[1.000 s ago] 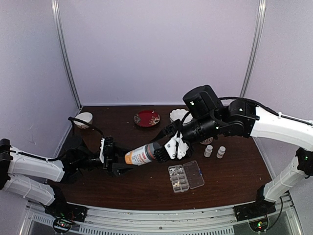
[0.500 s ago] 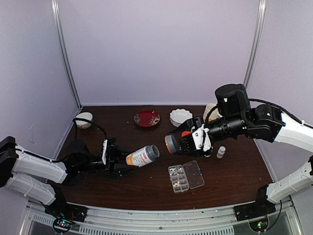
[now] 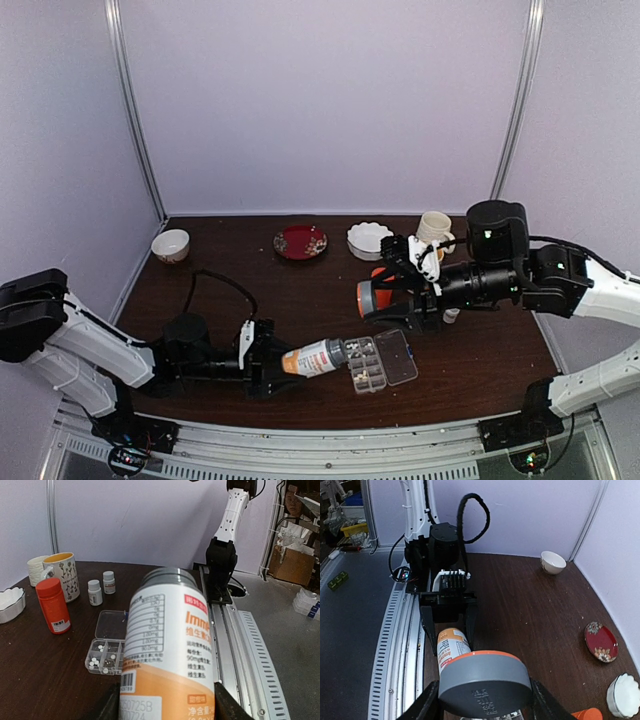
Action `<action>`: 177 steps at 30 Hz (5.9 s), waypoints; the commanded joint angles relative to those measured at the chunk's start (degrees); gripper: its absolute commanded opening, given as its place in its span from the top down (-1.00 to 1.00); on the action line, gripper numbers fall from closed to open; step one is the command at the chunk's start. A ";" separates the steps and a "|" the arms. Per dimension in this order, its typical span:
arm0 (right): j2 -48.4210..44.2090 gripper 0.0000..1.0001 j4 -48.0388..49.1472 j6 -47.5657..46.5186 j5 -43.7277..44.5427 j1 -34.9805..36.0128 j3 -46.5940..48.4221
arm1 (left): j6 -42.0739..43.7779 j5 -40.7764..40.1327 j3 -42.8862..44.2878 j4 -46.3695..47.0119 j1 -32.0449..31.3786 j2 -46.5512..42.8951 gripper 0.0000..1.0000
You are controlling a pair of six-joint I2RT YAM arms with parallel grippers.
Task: Sort the pills into containers
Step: Unscrew the lid of the pill bottle, then pour the pill into the compartment of the pill container.
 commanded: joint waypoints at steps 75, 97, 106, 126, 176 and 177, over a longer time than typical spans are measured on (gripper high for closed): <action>5.77 0.90 21.36 57.58 -1.46 -0.42 -26.56 | 3.04 -11.08 22.61 -24.96 -7.21 17.25 0.81; 8.22 0.96 18.42 54.85 1.11 0.06 -25.91 | 2.61 -10.91 24.67 -27.62 -7.25 17.89 0.82; 6.36 1.00 20.45 54.70 1.87 0.13 -26.16 | 2.86 -10.80 26.02 -29.81 -7.27 17.95 0.82; 9.84 1.00 10.76 51.13 1.96 0.01 -21.06 | 2.77 -10.92 28.06 -33.31 -7.24 18.58 0.83; 11.45 1.00 8.93 50.65 1.94 0.03 -20.32 | 2.60 -11.17 29.83 -35.67 -7.19 18.88 0.84; 9.92 1.00 9.98 50.96 2.50 0.04 -20.60 | 2.60 -11.24 29.88 -35.68 -7.28 18.87 0.84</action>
